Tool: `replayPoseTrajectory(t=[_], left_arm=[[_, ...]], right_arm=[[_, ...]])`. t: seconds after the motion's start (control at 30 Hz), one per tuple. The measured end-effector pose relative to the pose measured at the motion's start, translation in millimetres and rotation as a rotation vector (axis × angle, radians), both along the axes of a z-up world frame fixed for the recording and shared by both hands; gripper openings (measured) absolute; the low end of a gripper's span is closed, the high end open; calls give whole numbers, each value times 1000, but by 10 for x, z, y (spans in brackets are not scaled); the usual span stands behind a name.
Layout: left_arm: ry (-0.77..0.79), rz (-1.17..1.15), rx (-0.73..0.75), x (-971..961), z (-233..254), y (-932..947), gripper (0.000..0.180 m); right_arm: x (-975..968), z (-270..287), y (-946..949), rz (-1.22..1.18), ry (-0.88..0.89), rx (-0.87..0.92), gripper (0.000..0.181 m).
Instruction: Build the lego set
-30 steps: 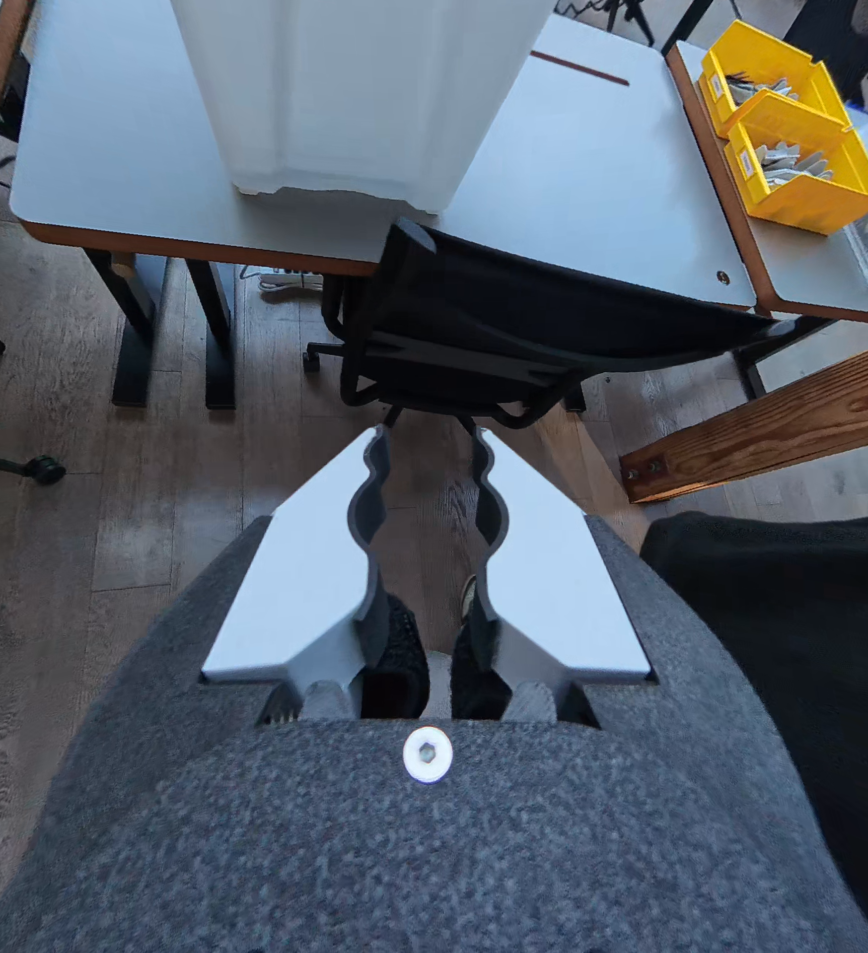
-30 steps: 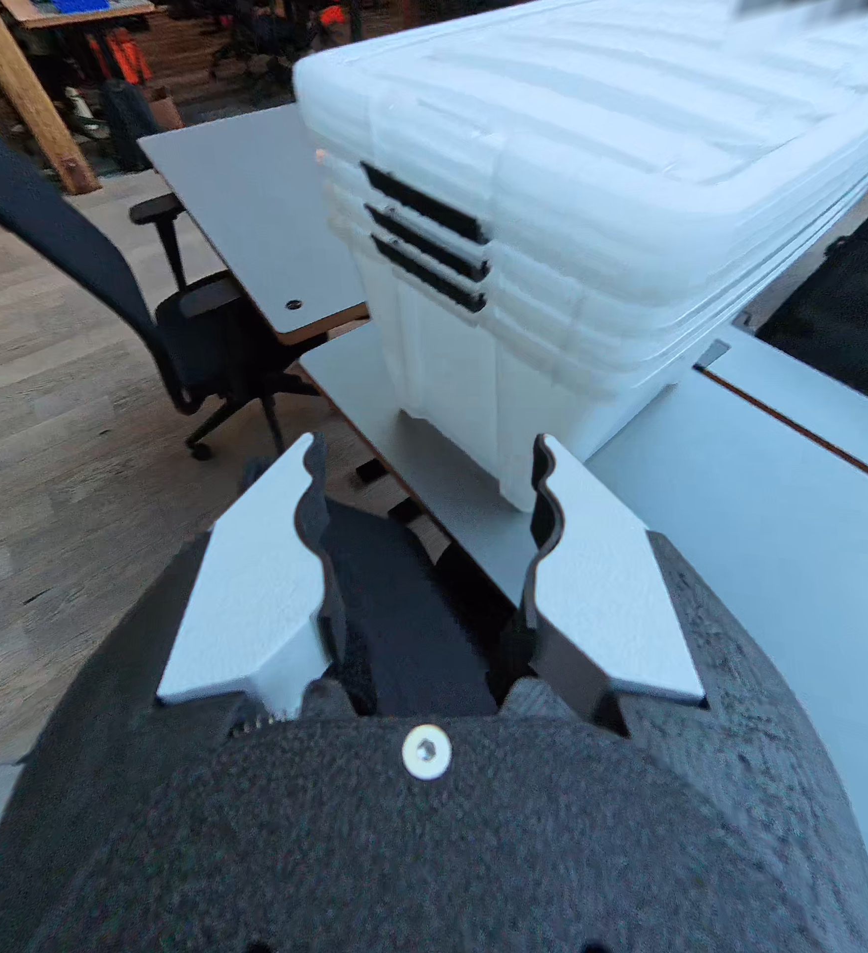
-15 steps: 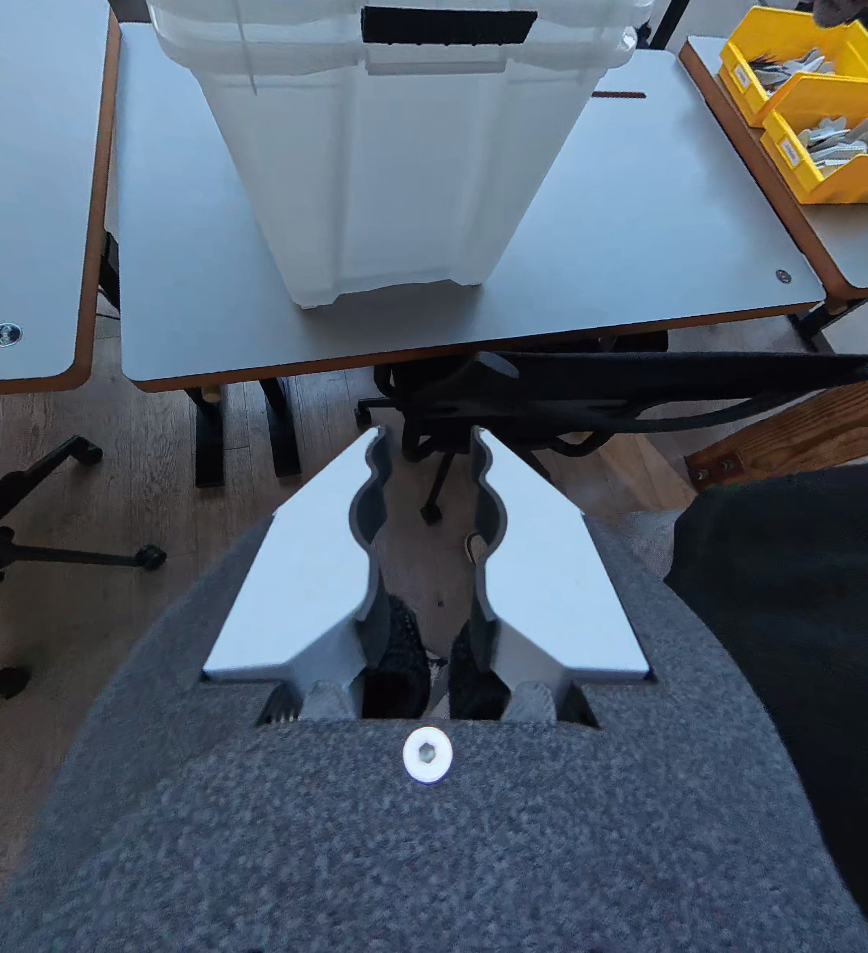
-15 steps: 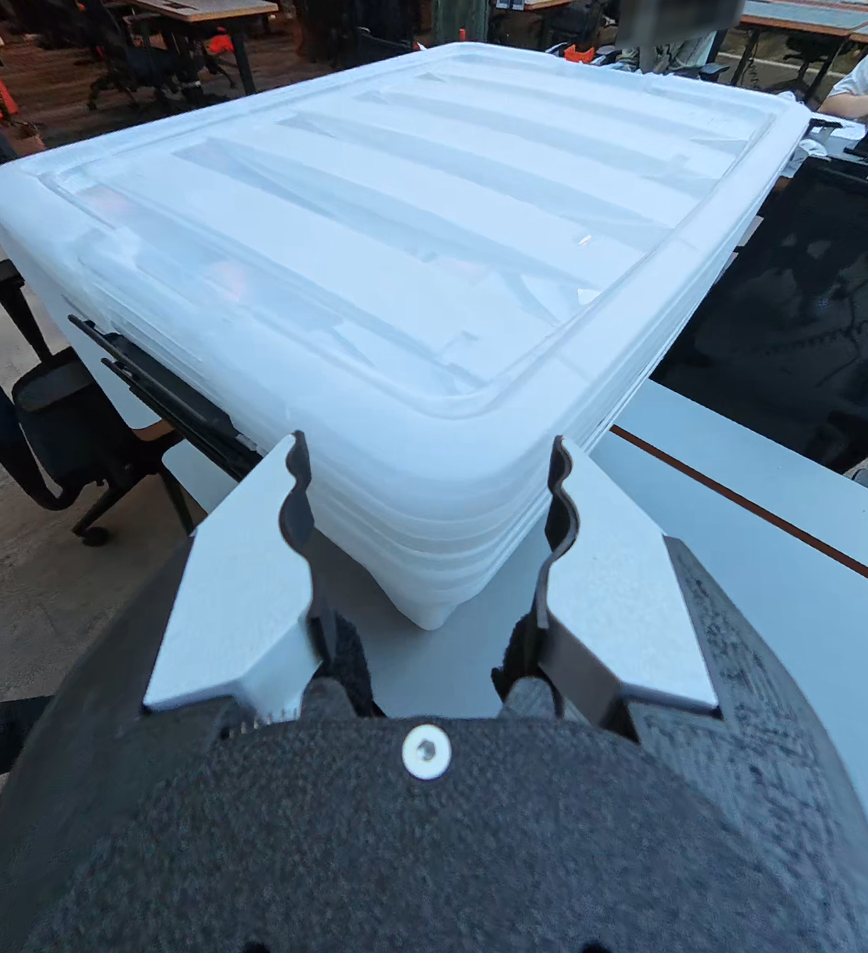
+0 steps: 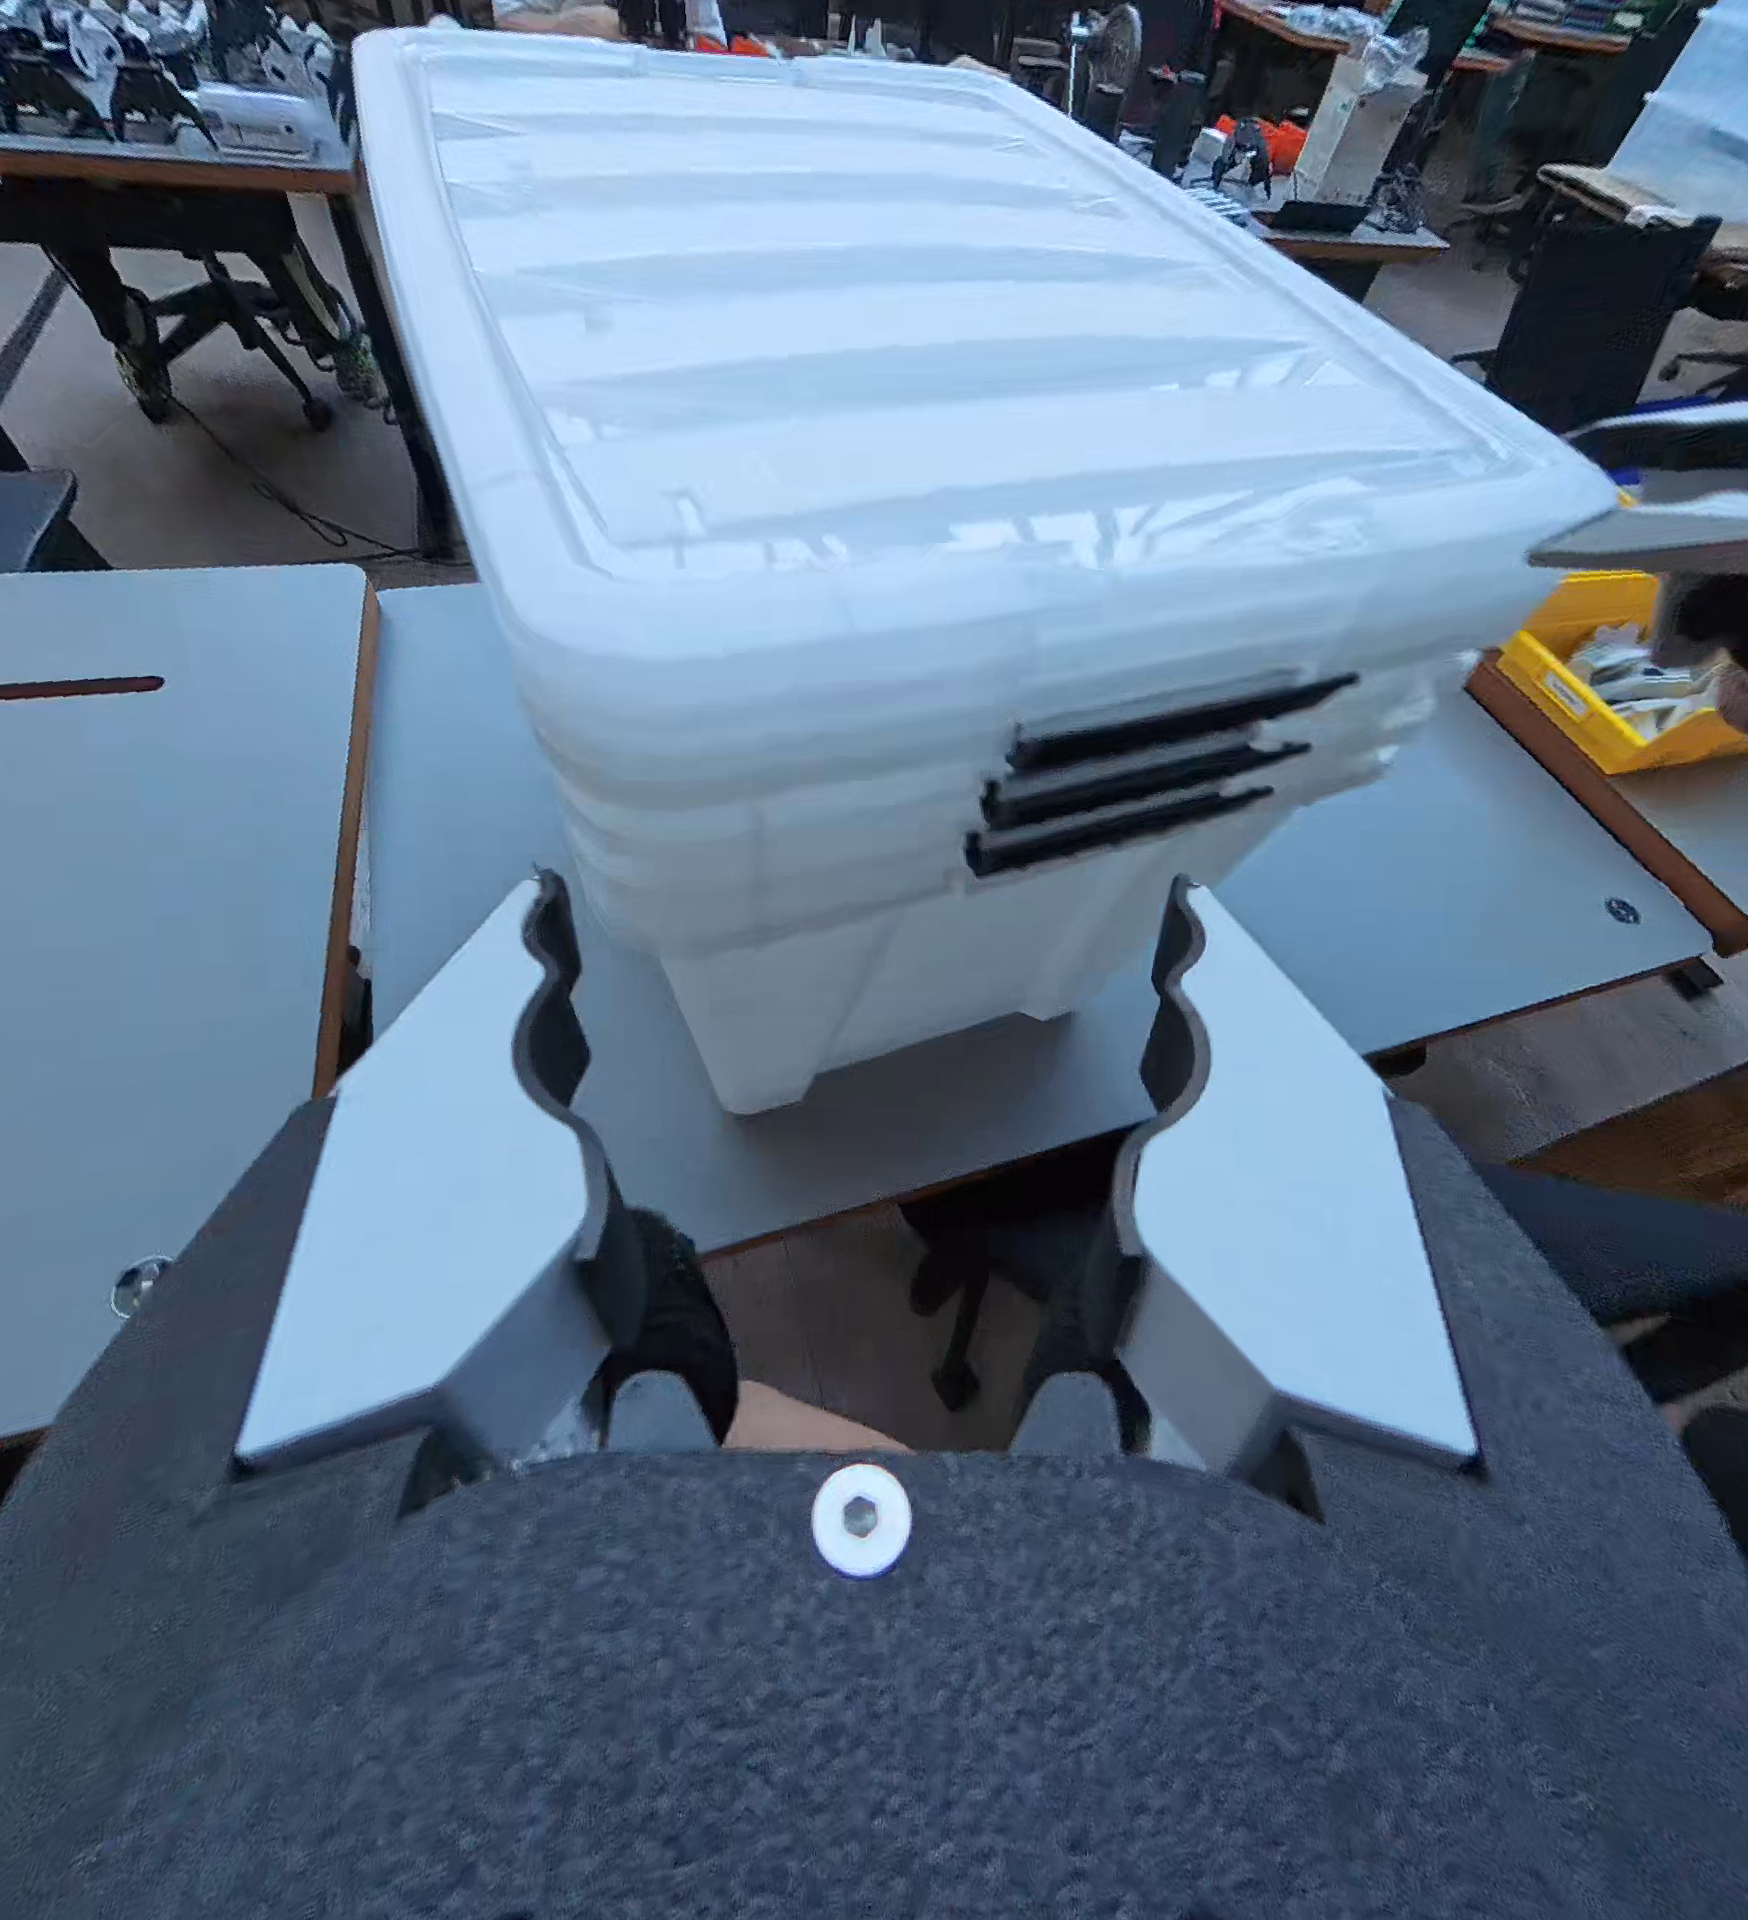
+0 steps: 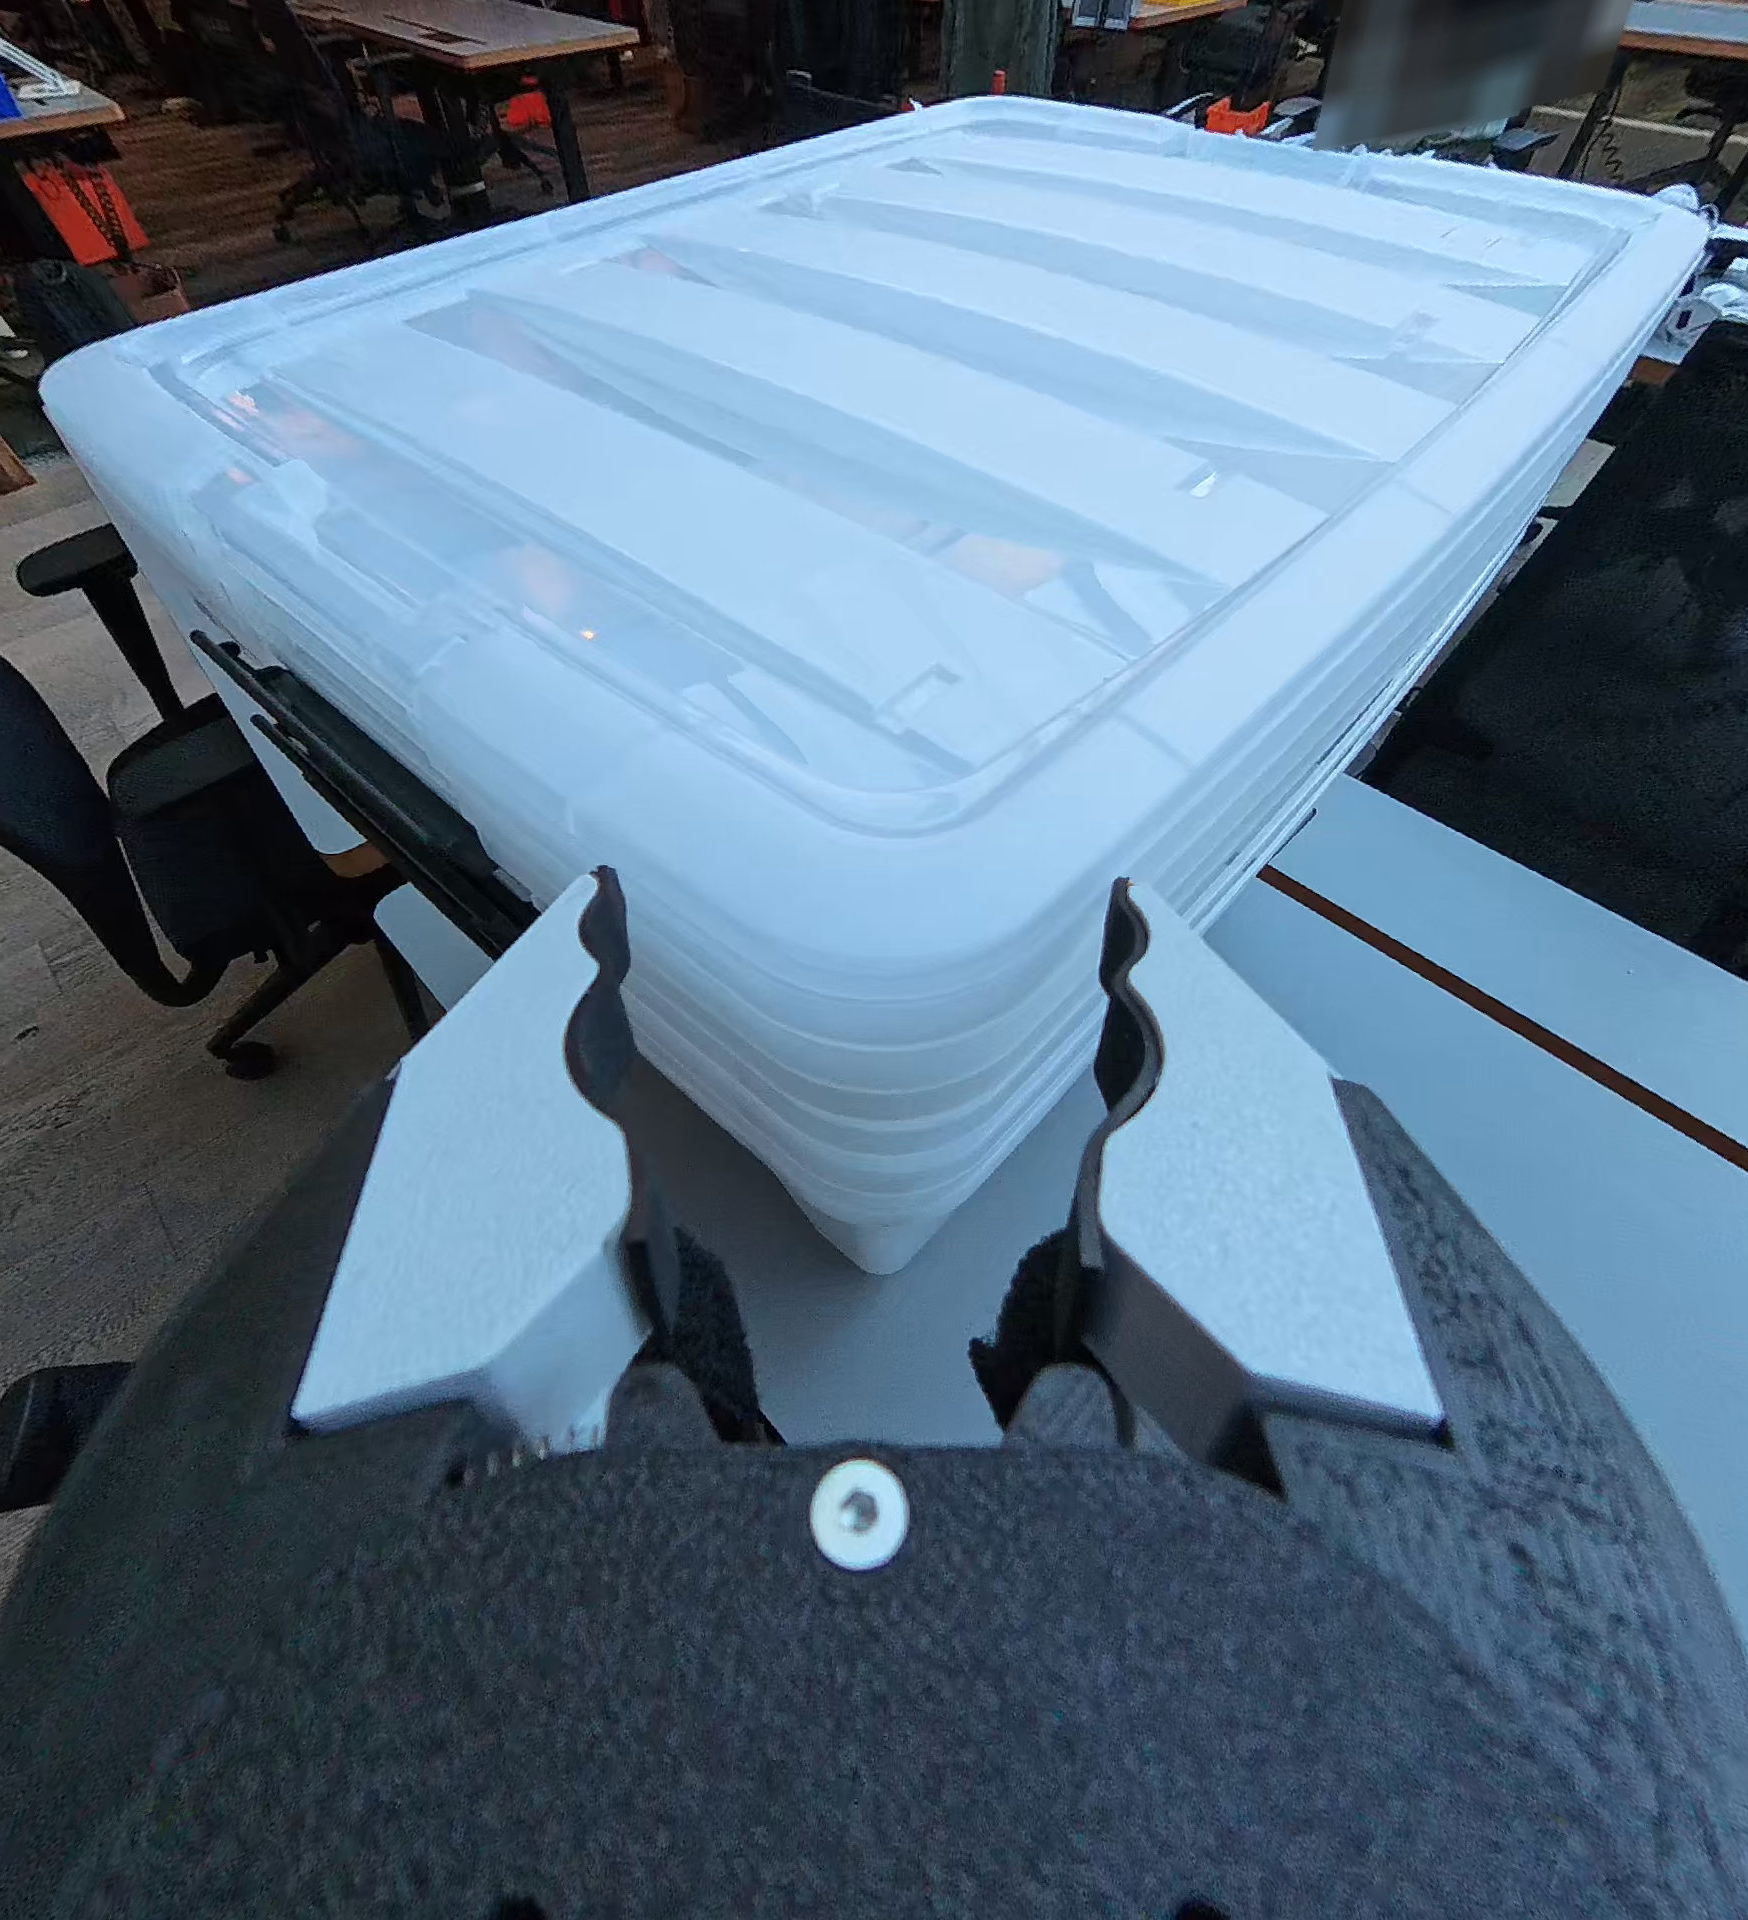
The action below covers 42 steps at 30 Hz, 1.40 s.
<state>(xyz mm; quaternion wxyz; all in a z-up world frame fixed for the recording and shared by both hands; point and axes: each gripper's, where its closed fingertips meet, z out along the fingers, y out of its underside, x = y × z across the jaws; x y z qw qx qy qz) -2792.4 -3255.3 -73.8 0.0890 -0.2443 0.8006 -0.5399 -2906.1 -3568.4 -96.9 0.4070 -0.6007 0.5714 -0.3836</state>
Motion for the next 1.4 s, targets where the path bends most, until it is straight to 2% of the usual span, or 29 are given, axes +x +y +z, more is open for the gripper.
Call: replayPoseTrajectory(t=[0.3, 0.53, 0.63, 0.77, 1.03, 1.23, 1.4], left_arm=[[124, -50, -34, 836, -251, -652, 113], [58, -17, -37, 813, -195, -737, 125], [50, -6, -82, 842, -43, -732, 124], [32, -10, -58, 866, 35, -731, 123], [31, -14, -110, 893, 247, -736, 122], [37, -22, -119, 871, 267, -734, 123], [66, -22, -117, 817, 117, -733, 123]], right_arm=[[31, 54, -23, -3, 11, 1, 89], [42, 199, -22, -31, -14, 3, 88], [84, 281, -18, -31, -35, 24, 88], [109, 493, 9, -35, -75, 23, 88], [141, 728, 4, -39, -124, 42, 87], [122, 722, -7, -49, -104, 22, 88], [95, 485, 1, -56, -64, 30, 88]])
